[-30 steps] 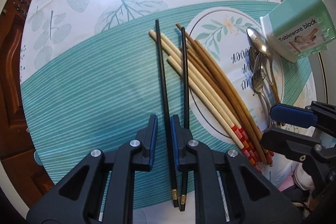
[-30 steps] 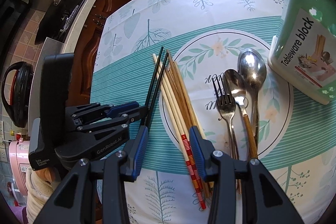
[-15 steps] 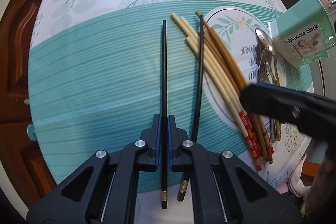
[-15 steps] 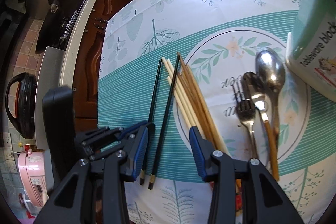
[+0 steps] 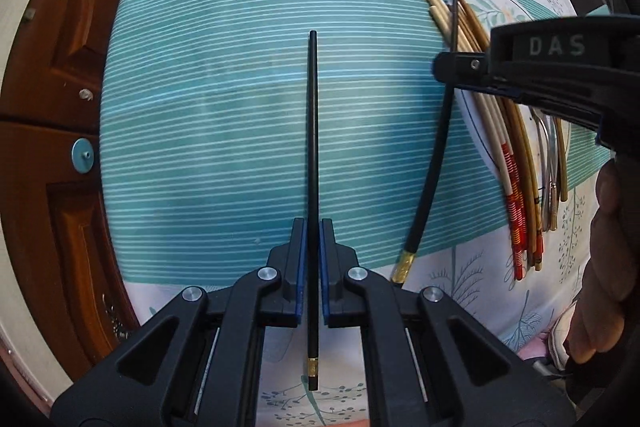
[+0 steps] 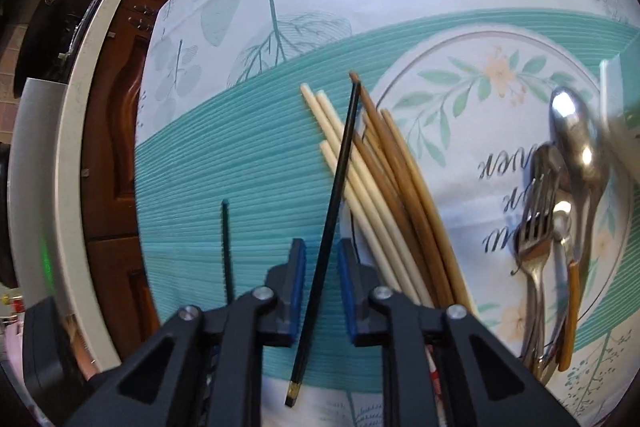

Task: Organize utensils
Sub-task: 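Lift the black chopsticks with the right tool and drop them into the green holder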

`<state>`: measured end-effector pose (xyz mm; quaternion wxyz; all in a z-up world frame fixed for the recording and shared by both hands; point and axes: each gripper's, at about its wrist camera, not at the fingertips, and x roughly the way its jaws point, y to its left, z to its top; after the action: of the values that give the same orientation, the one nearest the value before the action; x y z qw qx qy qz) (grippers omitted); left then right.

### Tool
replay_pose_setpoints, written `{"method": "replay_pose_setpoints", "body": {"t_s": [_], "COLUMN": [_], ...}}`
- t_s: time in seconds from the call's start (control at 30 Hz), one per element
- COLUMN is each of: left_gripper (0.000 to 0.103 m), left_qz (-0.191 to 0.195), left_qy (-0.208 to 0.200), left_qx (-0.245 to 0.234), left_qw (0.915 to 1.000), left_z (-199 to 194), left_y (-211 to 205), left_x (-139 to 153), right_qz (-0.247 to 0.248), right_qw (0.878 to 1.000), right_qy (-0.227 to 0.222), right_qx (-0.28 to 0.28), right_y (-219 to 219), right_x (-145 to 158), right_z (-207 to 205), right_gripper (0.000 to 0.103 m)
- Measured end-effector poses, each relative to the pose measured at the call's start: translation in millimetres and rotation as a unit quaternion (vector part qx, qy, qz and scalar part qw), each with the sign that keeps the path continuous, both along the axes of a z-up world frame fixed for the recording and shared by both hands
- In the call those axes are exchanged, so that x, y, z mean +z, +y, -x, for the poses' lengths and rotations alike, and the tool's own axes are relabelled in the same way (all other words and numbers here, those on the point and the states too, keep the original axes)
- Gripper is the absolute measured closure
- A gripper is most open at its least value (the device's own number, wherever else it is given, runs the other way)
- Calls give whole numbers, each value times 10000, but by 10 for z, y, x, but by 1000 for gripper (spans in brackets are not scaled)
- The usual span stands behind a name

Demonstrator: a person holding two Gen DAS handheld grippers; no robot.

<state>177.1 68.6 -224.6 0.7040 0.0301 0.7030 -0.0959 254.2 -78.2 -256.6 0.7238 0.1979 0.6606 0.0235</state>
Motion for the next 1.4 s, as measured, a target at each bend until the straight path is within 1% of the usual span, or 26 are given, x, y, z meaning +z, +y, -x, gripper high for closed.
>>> {"method": "replay_pose_setpoints", "body": {"t_s": [0.03, 0.07, 0.17, 0.2, 0.27, 0.33, 0.37, 0.47, 0.5, 0.6, 0.63, 0.7, 0.73, 0.77, 0.8, 0.87, 0.97, 1.03, 1.07, 1.17, 1.23, 1.33, 1.4], "left_gripper": [99, 99, 99, 99, 99, 99, 99, 99, 99, 99, 99, 99, 99, 99, 99, 99, 99, 99, 99, 99, 99, 99, 99], "left_qz": [-9, 4, 72, 103, 165, 204, 222, 304, 371, 465, 494, 624, 752, 864, 953, 1121, 1400, 1617, 1689, 1912, 2014, 2035, 2013], "left_qy": [-14, -32, -118, -156, -230, -377, -469, -952, -1113, -1633, -1819, -2143, -2327, -2509, -2735, -3084, -3609, -3914, -4016, -4221, -4360, -4599, -4699], "left_qx": [43, 97, 223, 248, 273, 267, 267, 182, 145, 21, -16, -85, -104, -135, -157, -164, -143, -81, -39, 34, 74, 110, 115], "left_qw": [10000, 9999, 9997, 9995, 9992, 9987, 9983, 9948, 9930, 9855, 9821, 9747, 9696, 9641, 9570, 9445, 9219, 9059, 9001, 8862, 8771, 8643, 8594], "left_z": [-7, 1, 38, 53, 108, 148, 145, 233, 249, 323, 345, 342, 339, 323, 319, 288, 186, 93, 30, -110, -167, -232, -274], "left_y": [-13, -2, 73, 65, 208, 206, 200, 40, 61, -200, -284, -447, -554, -646, -761, -980, -1337, -1573, -1701, -2021, -2224, -2507, -2676], "left_x": [-1, 11, 100, 130, 237, 361, 453, 794, 949, 1359, 1479, 1715, 1853, 1981, 2111, 2320, 2577, 2700, 2756, 2879, 2932, 2904, 2830], "right_qz": [172, 386, 616, 505, 106, -198, -351, -766, -873, -1084, -1117, -1019, -944, -851, -750, -392, -94, 114, 226, 363, 443, 554, 676], "right_qw": [9998, 9992, 9978, 9984, 9997, 9995, 9989, 9940, 9918, 9823, 9791, 9717, 9677, 9603, 9547, 9349, 9063, 8901, 8830, 8704, 8642, 8532, 8458], "right_qy": [-1, -1, 16, 14, 30, -109, -235, -720, -874, -1472, -1645, -2091, -2306, -2633, -2865, -3527, -4219, -4533, -4654, -4834, -4910, -5062, -5158], "right_qx": [69, 129, 226, 261, 218, 206, 215, 295, 332, 407, 416, 409, 395, 349, 293, 103, -227, -457, -566, -862, -1006, -1128, -1179], "right_y": [23, 73, 125, 117, 43, -26, -67, -225, -263, -457, -502, -682, -765, -897, -999, -1280, -1671, -1929, -2037, -2356, -2477, -2592, -2587], "right_x": [7, 19, 24, 21, 27, 93, 158, 401, 485, 812, 937, 1213, 1336, 1518, 1642, 1955, 2261, 2378, 2412, 2423, 2396, 2302, 2252], "right_z": [3, -11, -31, -26, 22, 97, 149, 316, 370, 612, 683, 860, 917, 1007, 1060, 1208, 1321, 1337, 1333, 1269, 1230, 1192, 1218], "right_gripper": [93, 95, 97, 98, 98, 98, 98, 98, 98, 98, 98, 98, 98, 98, 98, 98, 98, 98, 98, 98, 98, 98, 98]}}
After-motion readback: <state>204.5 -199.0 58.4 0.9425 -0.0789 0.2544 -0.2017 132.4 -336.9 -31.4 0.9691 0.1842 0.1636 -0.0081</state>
